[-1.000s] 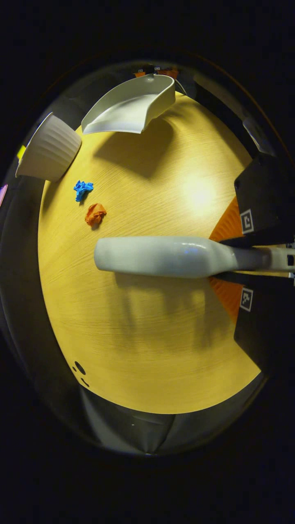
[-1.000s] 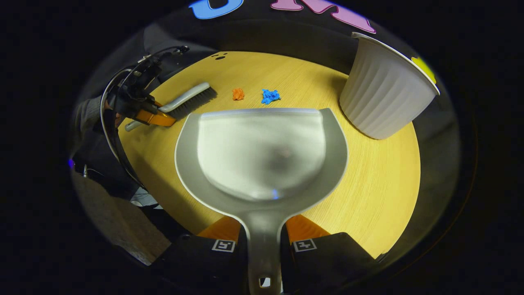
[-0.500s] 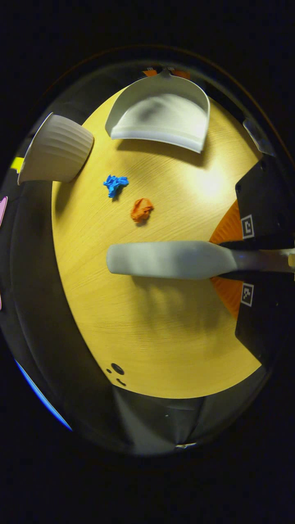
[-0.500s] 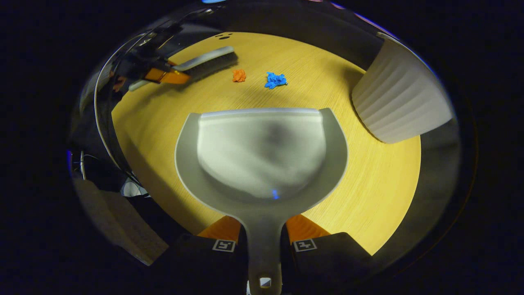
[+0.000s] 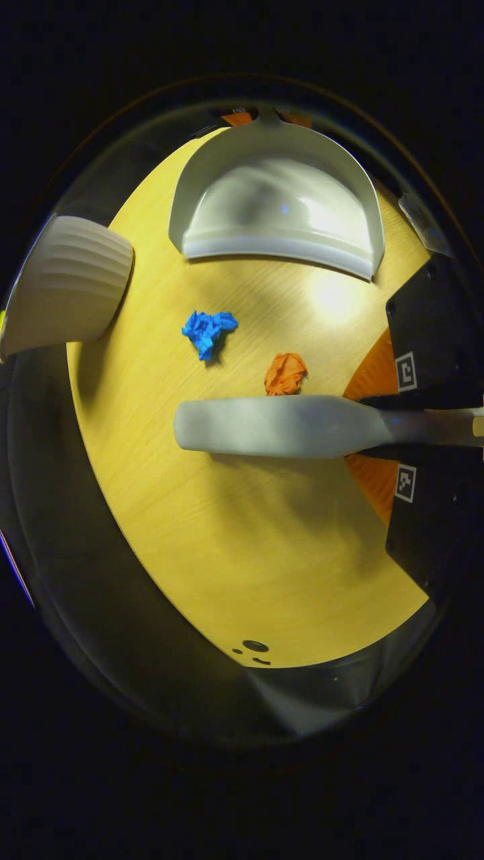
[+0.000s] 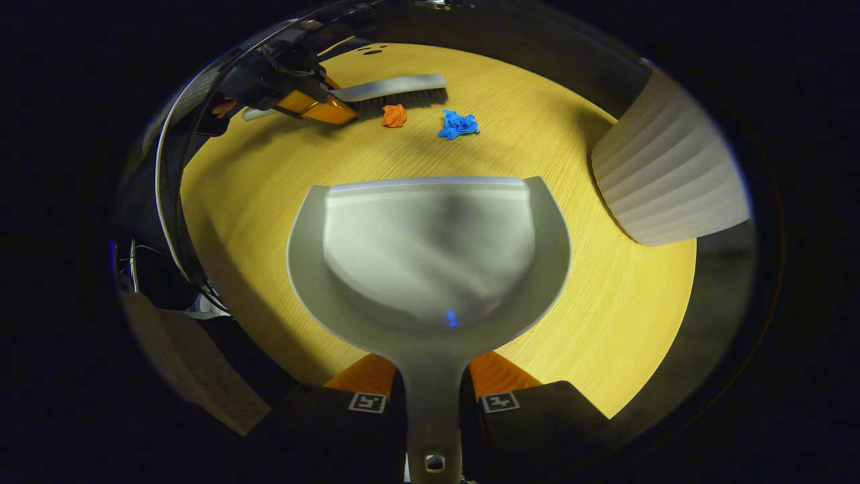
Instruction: Pick up the small broom and dustpan from the desktop, sweep the trash into the dustpan with the broom, and then empty the trash into the garbage bin.
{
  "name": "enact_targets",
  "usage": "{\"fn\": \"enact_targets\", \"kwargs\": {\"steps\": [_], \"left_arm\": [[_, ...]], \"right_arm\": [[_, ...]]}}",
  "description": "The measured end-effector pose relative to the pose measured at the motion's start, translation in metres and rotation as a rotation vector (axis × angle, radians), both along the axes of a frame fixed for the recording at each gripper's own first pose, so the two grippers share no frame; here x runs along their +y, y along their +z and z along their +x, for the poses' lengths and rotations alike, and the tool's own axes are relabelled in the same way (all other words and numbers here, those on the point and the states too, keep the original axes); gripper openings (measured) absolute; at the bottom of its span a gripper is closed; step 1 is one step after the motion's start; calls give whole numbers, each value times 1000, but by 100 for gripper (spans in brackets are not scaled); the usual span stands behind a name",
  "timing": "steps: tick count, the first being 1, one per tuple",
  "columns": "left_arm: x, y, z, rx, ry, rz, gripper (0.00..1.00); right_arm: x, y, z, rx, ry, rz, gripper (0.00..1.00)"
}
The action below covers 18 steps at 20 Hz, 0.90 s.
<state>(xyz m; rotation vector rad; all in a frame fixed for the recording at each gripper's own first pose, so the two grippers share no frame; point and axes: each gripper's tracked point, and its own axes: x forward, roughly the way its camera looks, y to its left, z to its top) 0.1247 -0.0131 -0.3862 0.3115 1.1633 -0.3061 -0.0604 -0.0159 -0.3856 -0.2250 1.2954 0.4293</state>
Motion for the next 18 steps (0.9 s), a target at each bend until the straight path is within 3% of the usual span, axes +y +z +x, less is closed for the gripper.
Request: {"fn": "enact_targets", "kwargs": {"steps": [9,11,14,18], "left_arm": [[-89,7,-31,82,-228,-261,25],[-102,14,-41,113,-260,-315,25],[-113,26,-56,145,-257,-382,25],[-110,41,-60,92,-191,-397,25]], "right_arm": [[-4,-8,2,-17,15,25,36],[-1,-7,1,-23,8,39,40],[0,-11,1,-54,2,51,36],[-2,-12,-4,-124,-24,59,36]]}}
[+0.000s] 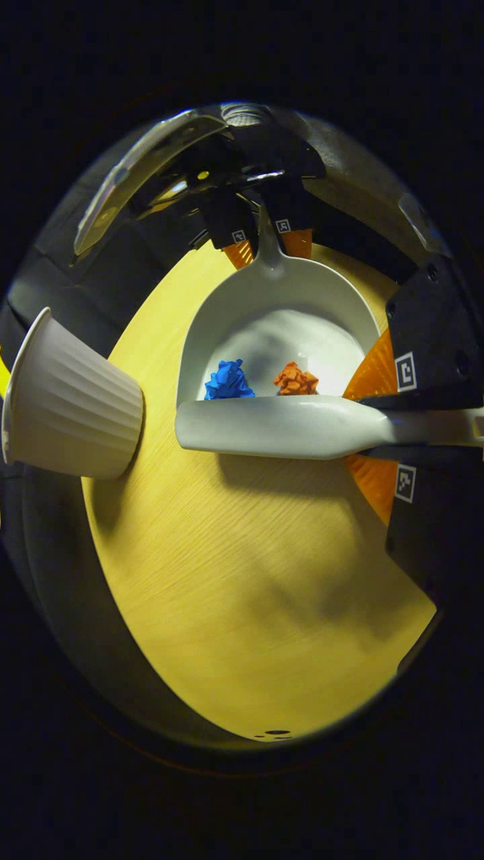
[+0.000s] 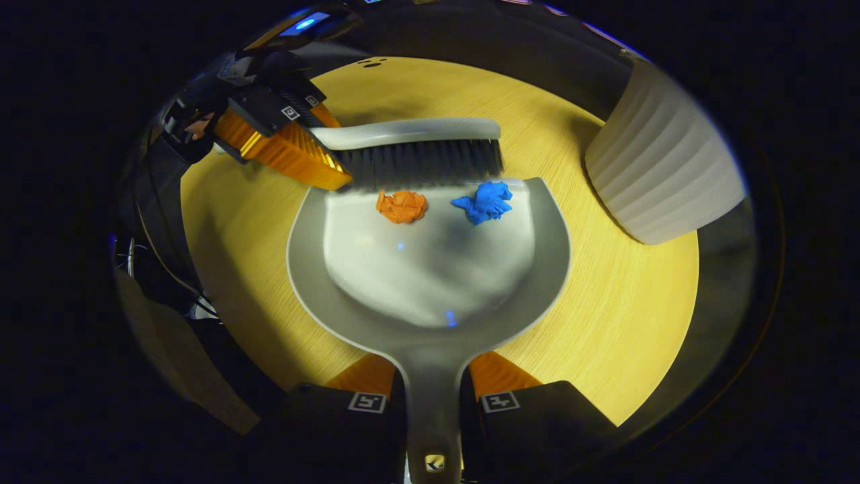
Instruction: Pick up the small broom and dustpan from the desktop, sweep the trash into the dustpan with the broom, and then empty the trash into the garbage bin.
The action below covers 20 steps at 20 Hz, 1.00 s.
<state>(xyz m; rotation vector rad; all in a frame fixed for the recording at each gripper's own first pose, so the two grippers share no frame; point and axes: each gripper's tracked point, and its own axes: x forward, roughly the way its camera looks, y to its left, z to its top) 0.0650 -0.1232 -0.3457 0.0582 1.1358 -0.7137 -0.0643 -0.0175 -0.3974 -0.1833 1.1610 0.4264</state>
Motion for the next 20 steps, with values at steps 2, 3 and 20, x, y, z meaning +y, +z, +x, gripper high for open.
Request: {"fn": "enact_targets", "kwargs": {"steps": [2,3,20], "left_arm": [[9,15,0,-37,68,-5,25],[19,22,-2,-55,111,-7,25],[78,20,-78,-69,377,105,25]], "right_arm": [[-5,7,-3,-20,-28,13,36],[-7,10,-6,-28,-46,19,32],[-100,237,12,-58,-383,52,36]]}}
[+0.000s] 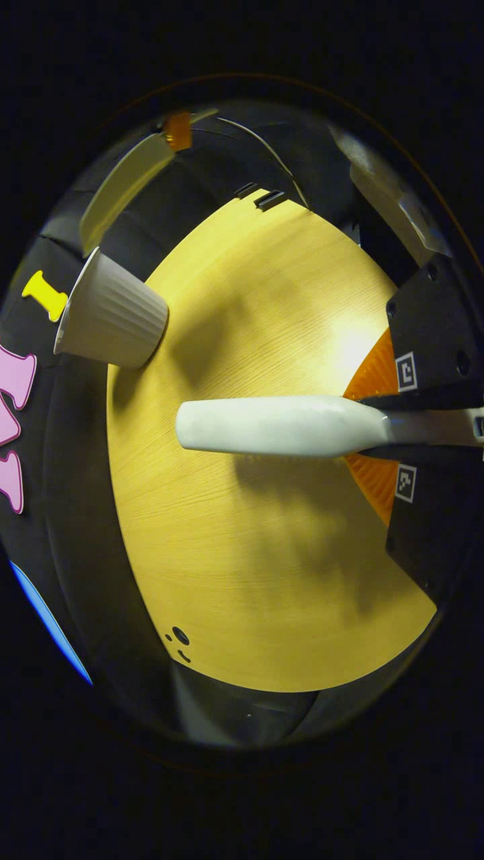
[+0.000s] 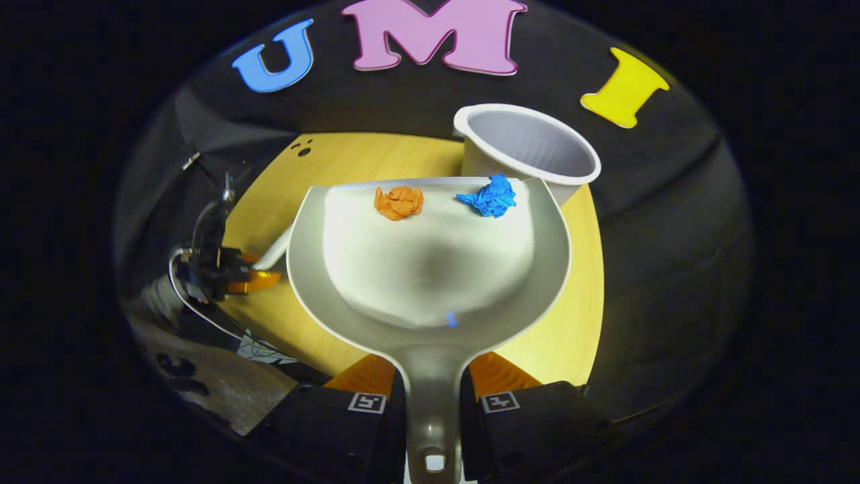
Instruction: Pick up the small broom and dustpan from the desktop, sweep the trash into the dustpan with the broom, and then empty the trash into the garbage bin.
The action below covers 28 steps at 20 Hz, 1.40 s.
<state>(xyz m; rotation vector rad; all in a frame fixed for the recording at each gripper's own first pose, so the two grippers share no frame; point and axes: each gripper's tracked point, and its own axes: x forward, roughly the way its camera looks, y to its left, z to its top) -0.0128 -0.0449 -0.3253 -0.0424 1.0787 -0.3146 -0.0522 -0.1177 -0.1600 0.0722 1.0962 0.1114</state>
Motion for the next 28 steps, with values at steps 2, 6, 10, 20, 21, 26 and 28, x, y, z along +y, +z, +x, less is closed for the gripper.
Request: {"fn": "enact_targets", "kwargs": {"steps": [2,6,10,20,21,26,28], "left_arm": [[2,-3,-8,8,-12,-11,25],[5,-9,-15,12,-21,-18,25],[11,-11,-16,10,0,-26,25],[17,-16,-17,18,17,-23,25],[17,-16,-18,18,18,-23,25],[16,-19,-19,24,30,-27,25],[16,-19,-19,24,33,-27,25]], "right_arm": [[-27,23,18,-20,-38,-19,36],[-99,37,59,-25,-112,-160,36],[-145,35,92,9,-128,-286,36],[-202,35,141,153,-15,-547,36],[-206,35,146,174,14,-578,31],[-208,38,146,252,97,-619,36],[-208,35,147,279,110,-604,32]]}}
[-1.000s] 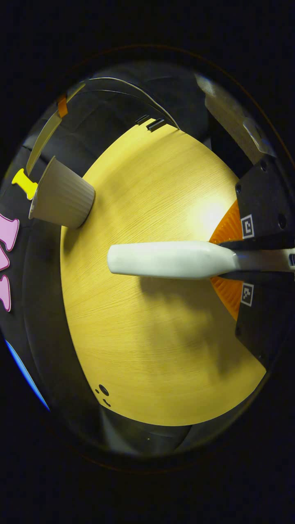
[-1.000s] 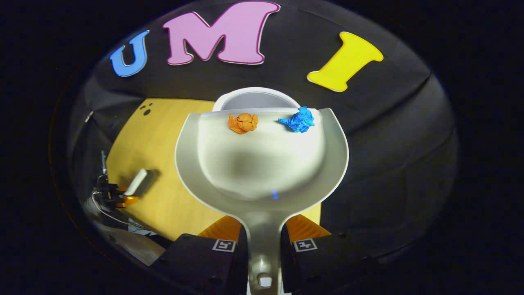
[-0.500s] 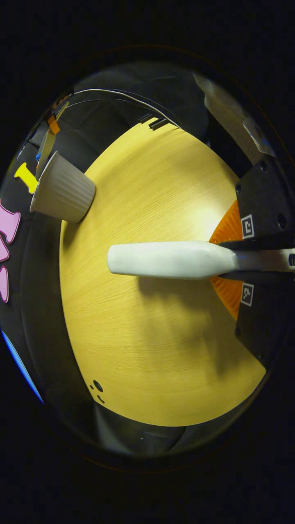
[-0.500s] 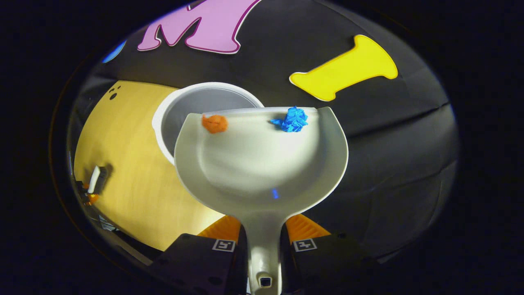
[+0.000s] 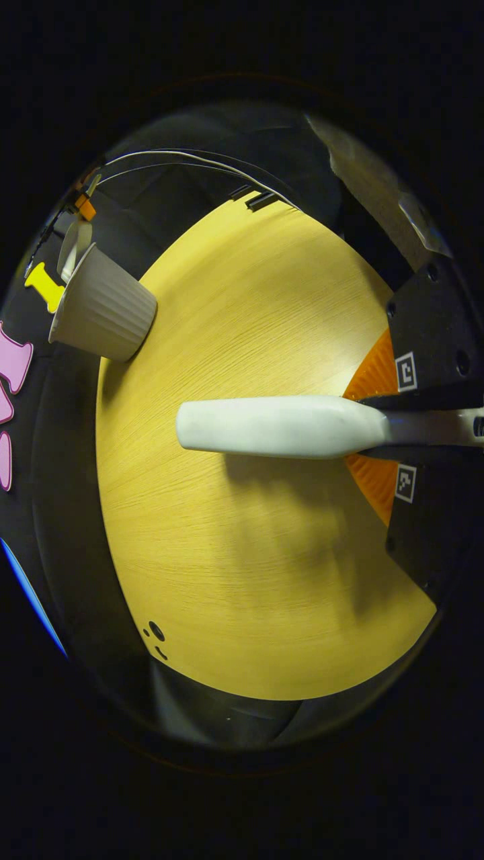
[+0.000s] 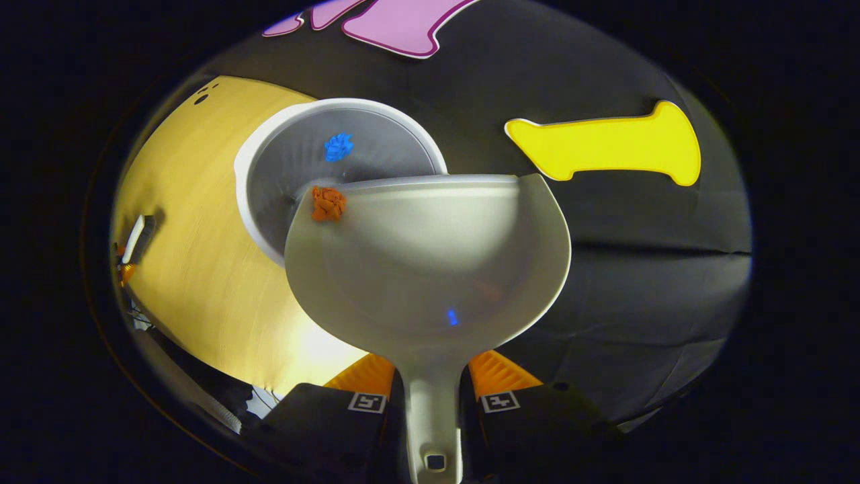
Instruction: Pick up the small broom and dustpan from the desktop, sweep the trash into the dustpan with the broom, and then empty the trash into the garbage bin.
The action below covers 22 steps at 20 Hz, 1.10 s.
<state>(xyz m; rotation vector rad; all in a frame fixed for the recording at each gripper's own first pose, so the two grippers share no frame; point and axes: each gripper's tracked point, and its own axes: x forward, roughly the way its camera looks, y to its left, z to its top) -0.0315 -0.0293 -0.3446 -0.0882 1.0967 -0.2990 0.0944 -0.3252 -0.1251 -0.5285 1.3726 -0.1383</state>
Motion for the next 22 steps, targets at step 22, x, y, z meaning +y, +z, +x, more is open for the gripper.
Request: {"fn": "enact_targets", "kwargs": {"steps": [22], "left_arm": [[6,3,0,9,70,36,25]], "right_arm": [[2,8,37,36,116,1,36]]}}
